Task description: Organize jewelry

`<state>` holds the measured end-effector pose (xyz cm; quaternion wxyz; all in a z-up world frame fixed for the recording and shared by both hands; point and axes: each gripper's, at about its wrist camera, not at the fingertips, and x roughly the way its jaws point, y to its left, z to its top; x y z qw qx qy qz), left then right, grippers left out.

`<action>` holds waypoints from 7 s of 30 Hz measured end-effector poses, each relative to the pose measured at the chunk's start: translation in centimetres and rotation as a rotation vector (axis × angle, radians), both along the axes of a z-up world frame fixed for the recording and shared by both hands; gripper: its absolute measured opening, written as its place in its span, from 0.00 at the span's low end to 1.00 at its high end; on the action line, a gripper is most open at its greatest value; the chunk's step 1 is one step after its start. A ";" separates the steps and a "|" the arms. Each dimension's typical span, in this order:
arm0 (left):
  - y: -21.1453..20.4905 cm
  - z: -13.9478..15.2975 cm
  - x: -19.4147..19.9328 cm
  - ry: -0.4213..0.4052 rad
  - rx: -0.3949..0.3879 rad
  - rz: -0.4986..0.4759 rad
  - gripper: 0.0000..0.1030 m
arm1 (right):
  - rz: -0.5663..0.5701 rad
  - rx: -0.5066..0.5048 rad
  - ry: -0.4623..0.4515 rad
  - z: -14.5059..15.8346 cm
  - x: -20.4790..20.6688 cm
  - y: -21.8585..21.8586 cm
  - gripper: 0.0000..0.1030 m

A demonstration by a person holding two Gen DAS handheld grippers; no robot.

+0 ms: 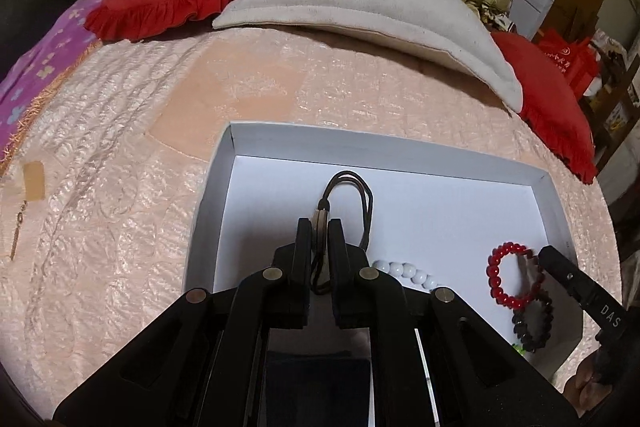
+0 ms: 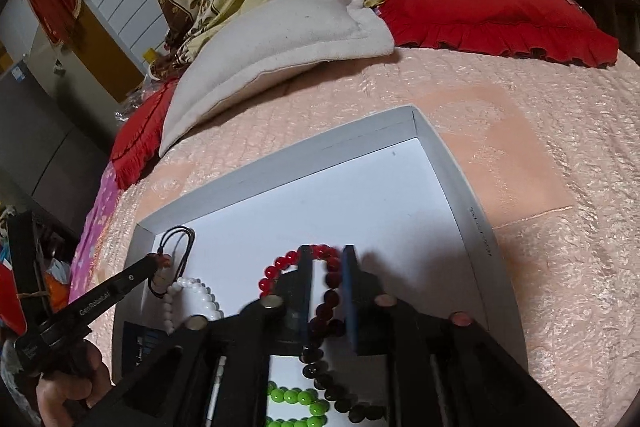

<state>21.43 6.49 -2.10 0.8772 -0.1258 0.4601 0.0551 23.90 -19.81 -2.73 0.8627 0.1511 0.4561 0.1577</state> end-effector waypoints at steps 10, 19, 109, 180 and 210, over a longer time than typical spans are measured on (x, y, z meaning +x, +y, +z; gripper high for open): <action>0.9 2.5 -1.0 -0.055 0.017 -0.017 0.43 | 0.028 -0.065 -0.039 1.5 -1.7 0.4 0.22; 5.8 4.6 -7.8 -0.103 0.072 -0.035 0.47 | 0.125 -0.177 -0.088 3.3 -7.2 0.5 0.23; -6.7 0.1 -16.2 0.087 0.072 -0.659 0.06 | 0.129 -0.356 -0.022 -1.4 -13.9 -3.4 0.03; -3.9 1.3 -15.6 0.056 0.065 -0.518 0.02 | 0.200 -0.266 -0.157 3.6 -18.2 -1.9 0.03; -3.8 2.7 -15.6 0.012 0.009 -0.505 0.01 | 0.227 -0.272 -0.157 3.8 -18.4 -0.8 0.03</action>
